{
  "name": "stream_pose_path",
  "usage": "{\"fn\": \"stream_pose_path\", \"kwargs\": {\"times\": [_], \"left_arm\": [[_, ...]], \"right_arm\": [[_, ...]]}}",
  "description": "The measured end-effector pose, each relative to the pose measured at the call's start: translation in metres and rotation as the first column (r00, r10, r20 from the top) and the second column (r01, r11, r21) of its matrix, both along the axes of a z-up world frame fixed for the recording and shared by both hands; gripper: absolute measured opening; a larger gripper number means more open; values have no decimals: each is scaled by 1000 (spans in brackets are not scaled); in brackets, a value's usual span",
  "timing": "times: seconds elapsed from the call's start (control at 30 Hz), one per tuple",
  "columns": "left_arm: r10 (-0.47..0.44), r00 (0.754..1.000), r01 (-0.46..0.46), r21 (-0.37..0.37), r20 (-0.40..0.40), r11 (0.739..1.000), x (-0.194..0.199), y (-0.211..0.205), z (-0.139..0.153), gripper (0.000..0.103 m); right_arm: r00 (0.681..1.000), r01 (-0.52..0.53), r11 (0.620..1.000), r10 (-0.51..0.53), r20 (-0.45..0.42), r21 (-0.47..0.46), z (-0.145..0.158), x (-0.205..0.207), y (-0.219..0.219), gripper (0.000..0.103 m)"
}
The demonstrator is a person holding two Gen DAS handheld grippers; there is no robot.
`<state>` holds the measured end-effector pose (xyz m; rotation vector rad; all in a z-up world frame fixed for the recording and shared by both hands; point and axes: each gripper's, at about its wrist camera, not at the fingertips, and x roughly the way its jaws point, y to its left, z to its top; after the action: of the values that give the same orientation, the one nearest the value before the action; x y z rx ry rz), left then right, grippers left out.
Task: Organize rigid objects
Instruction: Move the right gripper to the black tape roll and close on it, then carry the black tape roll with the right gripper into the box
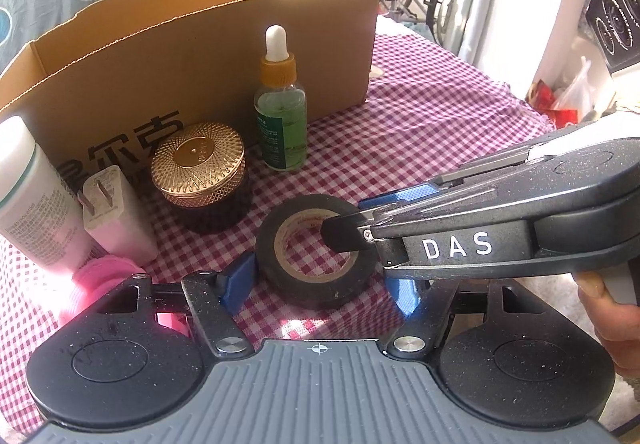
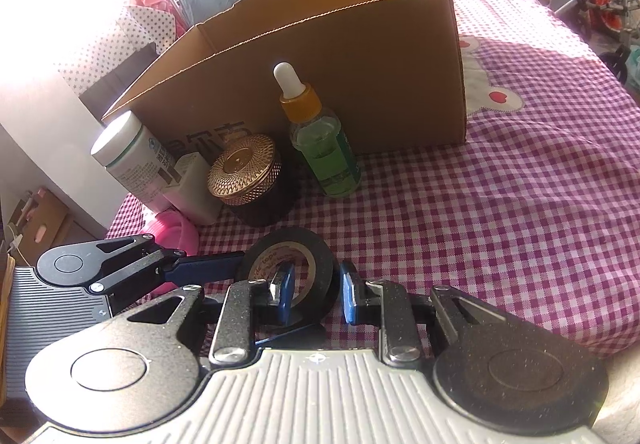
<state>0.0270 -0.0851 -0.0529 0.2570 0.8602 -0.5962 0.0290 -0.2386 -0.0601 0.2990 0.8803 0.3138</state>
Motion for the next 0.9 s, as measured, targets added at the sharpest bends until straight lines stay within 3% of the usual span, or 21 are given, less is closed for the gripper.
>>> {"fn": "stream_pose_path", "kwargs": {"times": [0.33,0.57,0.73,0.9], "left_arm": [[28,1000,-28,-18,10,999,0,3,2,65],[53,997,-50,-52,52,997,-10,13,23,65],[77,989,-67,-77,129,995,-18,23,54,65],[124,961,-100,-107,248,989,-14,37,101,65]], "right_arm": [[1000,12,1000,-12,-2,13,0,0,-2,21],[999,20,1000,-21,45,12,20,-12,4,21],[991,7,1000,-6,130,-13,51,-21,14,21],[958,-39,996,59,280,-78,102,-21,31,22]]}}
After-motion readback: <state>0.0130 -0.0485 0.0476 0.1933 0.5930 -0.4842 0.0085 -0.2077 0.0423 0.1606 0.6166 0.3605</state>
